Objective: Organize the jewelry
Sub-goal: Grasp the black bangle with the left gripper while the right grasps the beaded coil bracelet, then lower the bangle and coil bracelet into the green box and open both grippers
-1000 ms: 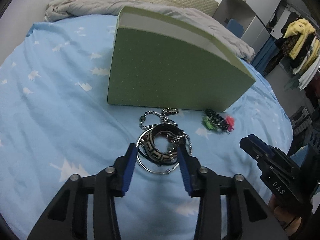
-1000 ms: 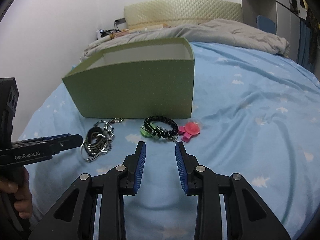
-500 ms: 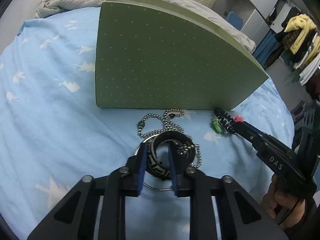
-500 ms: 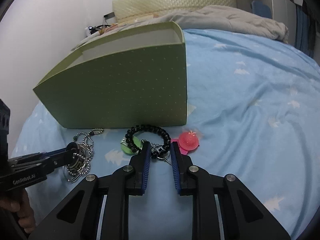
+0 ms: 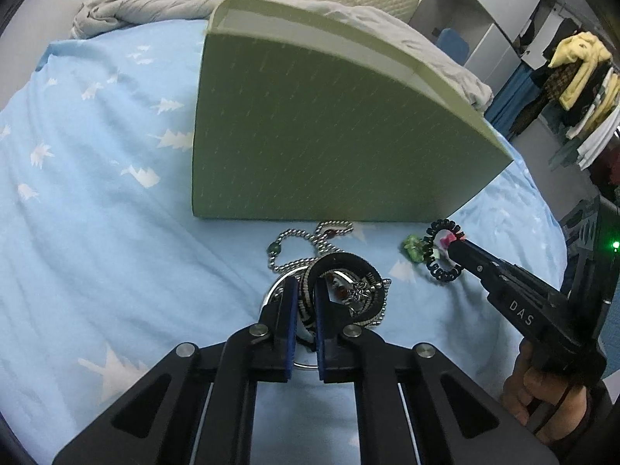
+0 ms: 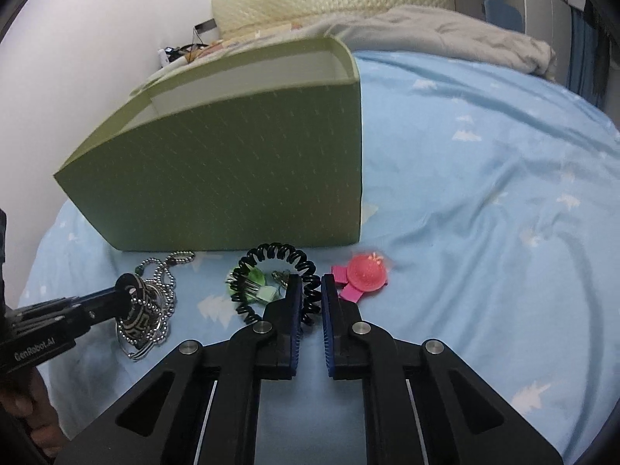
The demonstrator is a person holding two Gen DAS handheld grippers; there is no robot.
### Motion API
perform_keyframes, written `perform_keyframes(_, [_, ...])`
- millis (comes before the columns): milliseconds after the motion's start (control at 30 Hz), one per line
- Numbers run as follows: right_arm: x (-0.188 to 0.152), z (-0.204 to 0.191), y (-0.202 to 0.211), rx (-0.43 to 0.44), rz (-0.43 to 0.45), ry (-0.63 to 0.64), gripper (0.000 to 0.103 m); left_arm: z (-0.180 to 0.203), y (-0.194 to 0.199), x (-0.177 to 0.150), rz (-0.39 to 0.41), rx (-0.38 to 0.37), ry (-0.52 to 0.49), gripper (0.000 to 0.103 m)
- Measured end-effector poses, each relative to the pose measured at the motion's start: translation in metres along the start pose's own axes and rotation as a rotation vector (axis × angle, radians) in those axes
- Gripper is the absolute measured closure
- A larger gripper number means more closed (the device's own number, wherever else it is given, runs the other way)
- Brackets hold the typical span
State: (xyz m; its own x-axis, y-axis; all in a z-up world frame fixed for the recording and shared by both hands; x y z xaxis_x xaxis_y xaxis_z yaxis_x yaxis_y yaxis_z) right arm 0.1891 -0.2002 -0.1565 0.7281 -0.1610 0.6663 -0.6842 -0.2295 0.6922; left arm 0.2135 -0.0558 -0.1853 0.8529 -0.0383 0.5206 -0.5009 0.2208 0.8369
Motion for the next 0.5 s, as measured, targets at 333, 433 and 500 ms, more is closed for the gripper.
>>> perform_keyframes(333, [0.006, -0.010, 0.037, -0.013, 0.054, 0.024, 0.096, 0.012, 0.044, 0.008, 0.078, -0.008, -0.022, 0.097])
perform_keyframes(433, [0.007, -0.014, 0.054, -0.013, 0.076, 0.030, 0.096, 0.009, 0.062, 0.009, 0.095, -0.006, -0.027, 0.097])
perform_keyframes(500, [0.006, -0.018, 0.065, -0.014, 0.088, 0.031, 0.096, 0.012, 0.074, 0.010, 0.110, -0.002, -0.032, 0.098])
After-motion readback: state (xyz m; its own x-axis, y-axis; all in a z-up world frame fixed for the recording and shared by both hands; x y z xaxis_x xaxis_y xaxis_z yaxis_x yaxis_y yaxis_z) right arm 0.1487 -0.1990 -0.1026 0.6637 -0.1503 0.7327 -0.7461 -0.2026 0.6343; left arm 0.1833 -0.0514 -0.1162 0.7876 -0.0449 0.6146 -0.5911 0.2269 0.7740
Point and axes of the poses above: each gripper's, at about its wrist camera, not at the fingertips, and y roughly against the way its jaws point, z to its right, x to its top, the point moved 4 cm from there along -y, roughly the way its jaws point, and after that the axes turned 11 degrees about x, right-handed, at the moved point
